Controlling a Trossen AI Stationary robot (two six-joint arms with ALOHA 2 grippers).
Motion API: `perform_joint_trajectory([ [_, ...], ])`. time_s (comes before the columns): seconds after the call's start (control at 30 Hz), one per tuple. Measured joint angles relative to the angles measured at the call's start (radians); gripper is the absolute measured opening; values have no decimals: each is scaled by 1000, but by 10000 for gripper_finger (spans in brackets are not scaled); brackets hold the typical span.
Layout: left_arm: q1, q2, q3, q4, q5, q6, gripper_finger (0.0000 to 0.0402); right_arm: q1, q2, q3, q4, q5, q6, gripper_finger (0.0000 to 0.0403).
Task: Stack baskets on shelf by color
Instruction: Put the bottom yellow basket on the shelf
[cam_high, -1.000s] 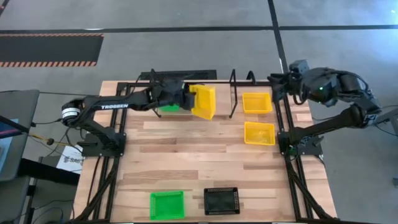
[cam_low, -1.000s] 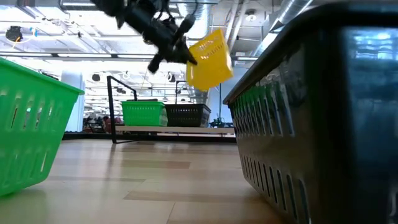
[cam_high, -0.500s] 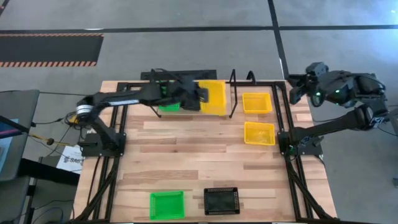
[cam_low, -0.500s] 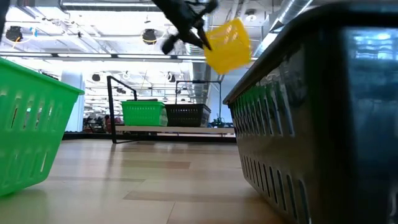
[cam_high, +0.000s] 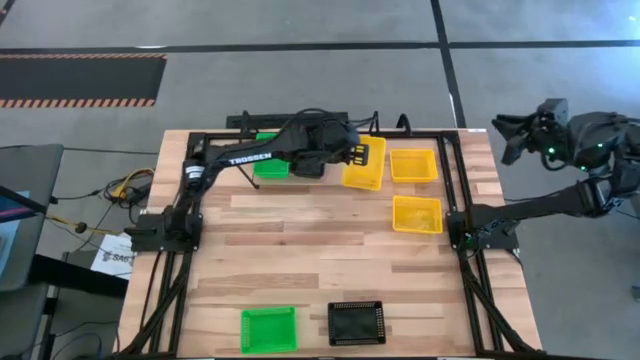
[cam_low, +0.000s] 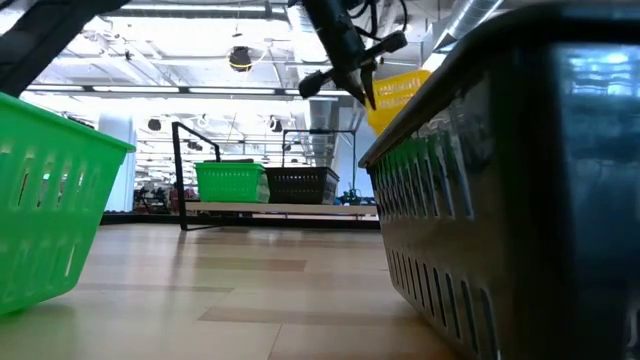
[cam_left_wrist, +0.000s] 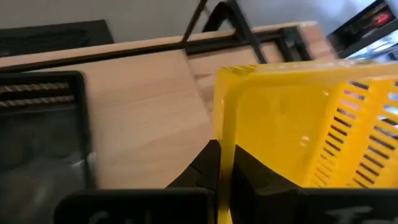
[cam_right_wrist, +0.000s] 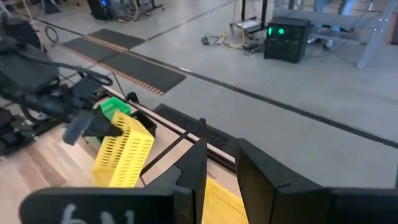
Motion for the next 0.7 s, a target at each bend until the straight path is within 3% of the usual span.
perform_joint_trajectory([
  [0.23,18,20,123,-189,-62,-50,0,0,-49,-1,-20,-1,-3,102],
  [0.43,44,26,131,-235,39,-103,0,0,-52,-1,-19,0,-25,102],
  [0.7,60,65,129,-232,96,-98,0,0,-50,-1,-19,0,-27,102],
])
